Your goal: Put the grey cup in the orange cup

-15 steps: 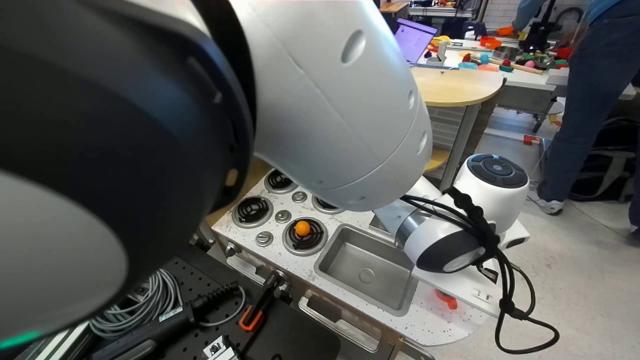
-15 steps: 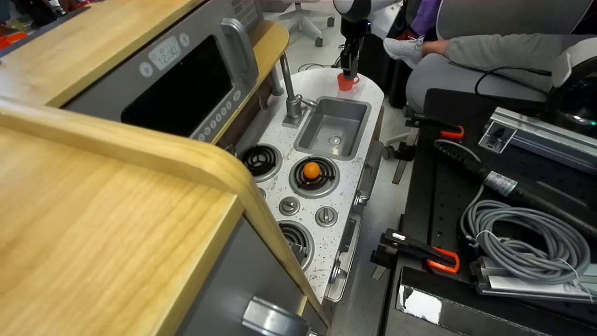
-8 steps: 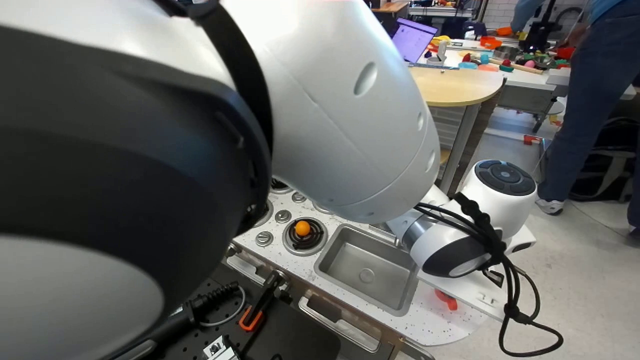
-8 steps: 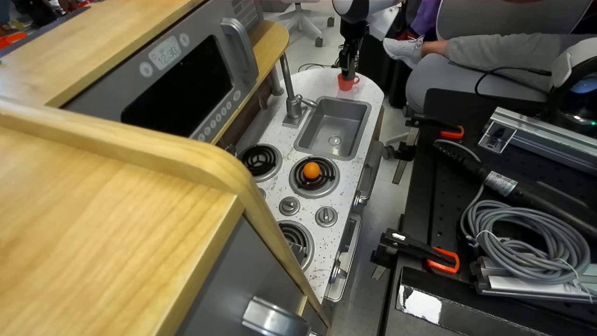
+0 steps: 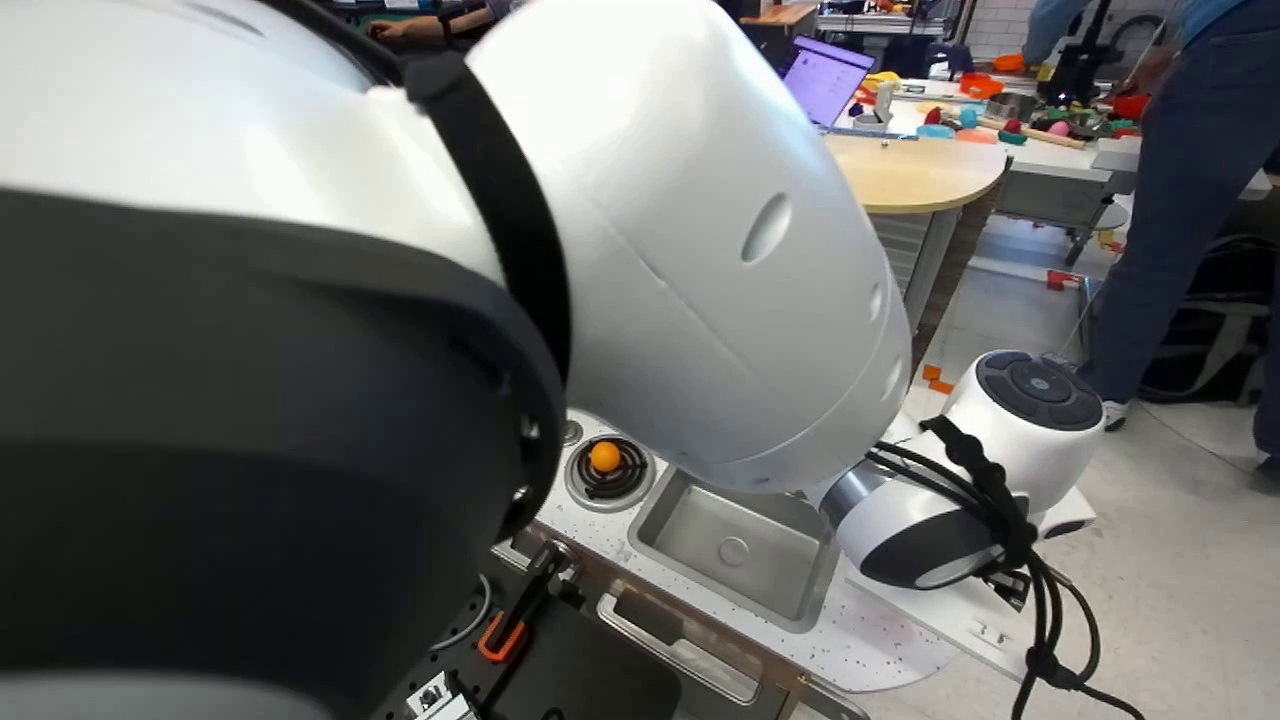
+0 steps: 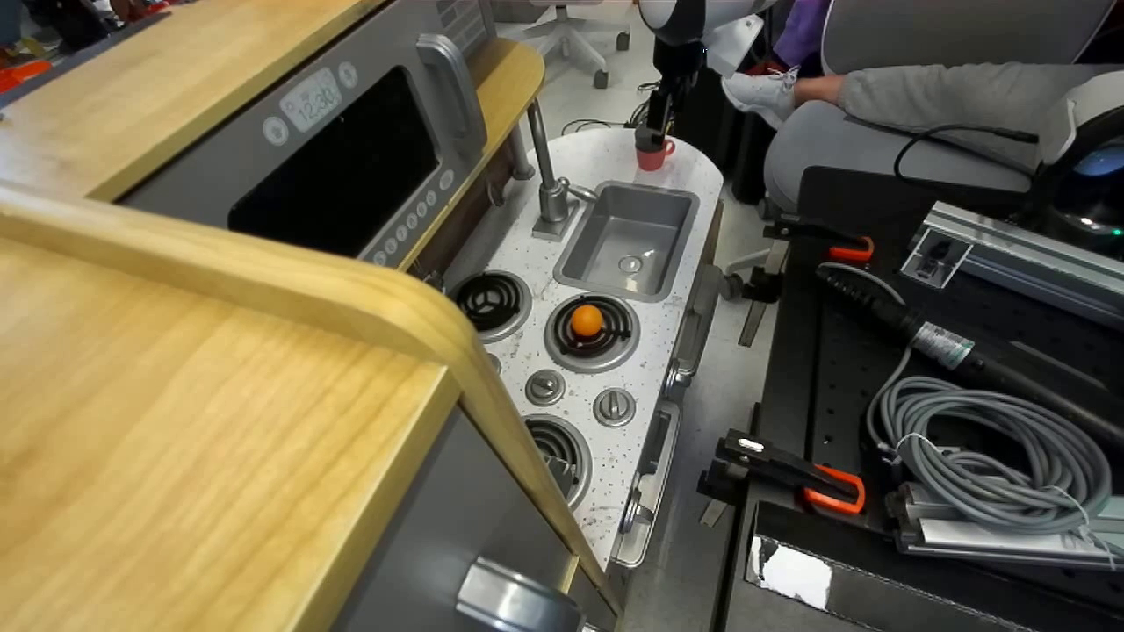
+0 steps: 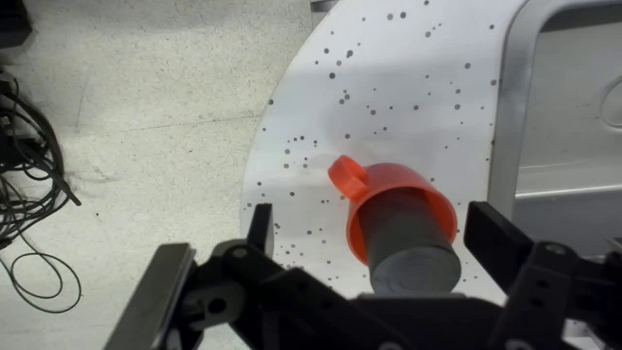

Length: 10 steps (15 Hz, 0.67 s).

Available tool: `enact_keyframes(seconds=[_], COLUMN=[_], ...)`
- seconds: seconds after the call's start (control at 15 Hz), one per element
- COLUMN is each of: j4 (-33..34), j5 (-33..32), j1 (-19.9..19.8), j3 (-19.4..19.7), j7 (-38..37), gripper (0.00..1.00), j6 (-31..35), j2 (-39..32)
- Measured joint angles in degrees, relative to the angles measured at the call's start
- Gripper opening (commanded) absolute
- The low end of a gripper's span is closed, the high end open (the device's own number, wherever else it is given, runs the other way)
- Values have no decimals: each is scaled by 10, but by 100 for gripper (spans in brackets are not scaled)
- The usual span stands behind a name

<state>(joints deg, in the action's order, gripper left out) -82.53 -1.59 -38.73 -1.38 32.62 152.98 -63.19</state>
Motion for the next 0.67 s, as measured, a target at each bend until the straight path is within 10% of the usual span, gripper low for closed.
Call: enact_keyframes(seconds=[0.67], j4=[-215], j5=[-4], j1=[-42], j3=[14], j7=[26], gripper=[100], j6=[-34], j2=[183])
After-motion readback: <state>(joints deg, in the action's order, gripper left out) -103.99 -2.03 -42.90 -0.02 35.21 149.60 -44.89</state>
